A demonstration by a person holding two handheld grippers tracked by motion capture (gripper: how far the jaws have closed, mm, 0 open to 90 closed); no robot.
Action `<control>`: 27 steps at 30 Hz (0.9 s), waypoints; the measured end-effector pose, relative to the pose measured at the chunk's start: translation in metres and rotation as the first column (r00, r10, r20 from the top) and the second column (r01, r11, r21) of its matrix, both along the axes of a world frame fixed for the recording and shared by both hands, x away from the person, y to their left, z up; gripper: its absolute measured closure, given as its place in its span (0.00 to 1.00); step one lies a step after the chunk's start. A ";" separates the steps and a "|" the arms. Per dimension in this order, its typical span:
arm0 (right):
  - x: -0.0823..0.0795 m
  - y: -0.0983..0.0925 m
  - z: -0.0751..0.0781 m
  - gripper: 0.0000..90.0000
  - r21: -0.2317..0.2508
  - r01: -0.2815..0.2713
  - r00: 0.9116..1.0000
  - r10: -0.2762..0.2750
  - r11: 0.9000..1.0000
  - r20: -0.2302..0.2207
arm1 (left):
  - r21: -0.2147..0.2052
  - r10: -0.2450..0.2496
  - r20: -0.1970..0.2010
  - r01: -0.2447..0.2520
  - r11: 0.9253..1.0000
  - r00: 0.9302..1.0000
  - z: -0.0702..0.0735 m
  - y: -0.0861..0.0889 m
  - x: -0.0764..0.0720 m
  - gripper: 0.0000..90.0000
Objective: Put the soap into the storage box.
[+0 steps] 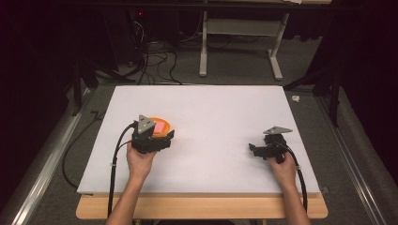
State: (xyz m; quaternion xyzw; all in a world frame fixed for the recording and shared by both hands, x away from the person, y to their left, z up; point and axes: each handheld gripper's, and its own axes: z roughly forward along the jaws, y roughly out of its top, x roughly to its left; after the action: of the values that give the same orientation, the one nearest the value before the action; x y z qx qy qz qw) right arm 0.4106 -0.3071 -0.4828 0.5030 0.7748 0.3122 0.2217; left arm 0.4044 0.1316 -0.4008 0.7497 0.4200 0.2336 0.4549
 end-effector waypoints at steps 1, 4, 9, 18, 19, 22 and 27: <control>0.000 0.000 0.000 0.19 0.000 0.000 1.000 0.000 1.000 0.000 | -0.002 -0.002 -0.001 0.002 1.000 1.000 -0.001 -0.001 -0.001 0.23; 0.000 0.000 0.000 0.20 0.000 0.000 1.000 0.000 1.000 0.000 | -0.006 -0.005 -0.002 0.005 1.000 1.000 -0.002 -0.001 -0.003 0.23; 0.000 0.000 0.000 0.19 0.001 0.001 1.000 -0.001 1.000 -0.001 | -0.010 -0.016 -0.008 0.016 1.000 1.000 -0.004 -0.003 -0.005 0.23; 0.000 0.000 0.000 0.20 -0.002 0.001 1.000 -0.001 1.000 0.001 | -0.029 -0.043 -0.020 0.042 0.999 0.999 -0.007 -0.009 -0.009 0.23; 0.000 0.000 0.000 0.19 -0.001 0.000 1.000 0.000 1.000 0.001 | -0.032 -0.045 -0.021 0.045 0.998 0.999 -0.007 -0.010 -0.010 0.23; 0.000 0.000 0.000 0.19 0.000 0.001 1.000 -0.001 1.000 0.000 | -0.040 -0.054 -0.025 0.053 0.998 0.998 -0.008 -0.012 -0.011 0.23; -0.001 0.000 0.000 0.20 0.001 0.002 1.000 -0.002 1.000 -0.001 | -0.041 -0.073 -0.030 0.072 0.997 0.997 -0.011 -0.017 -0.012 0.23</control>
State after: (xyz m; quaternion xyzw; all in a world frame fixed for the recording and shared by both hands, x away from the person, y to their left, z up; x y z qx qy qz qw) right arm 0.4100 -0.3067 -0.4828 0.5043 0.7742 0.3121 0.2213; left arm 0.3922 0.1145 -0.4115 0.7587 0.4043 0.1966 0.4714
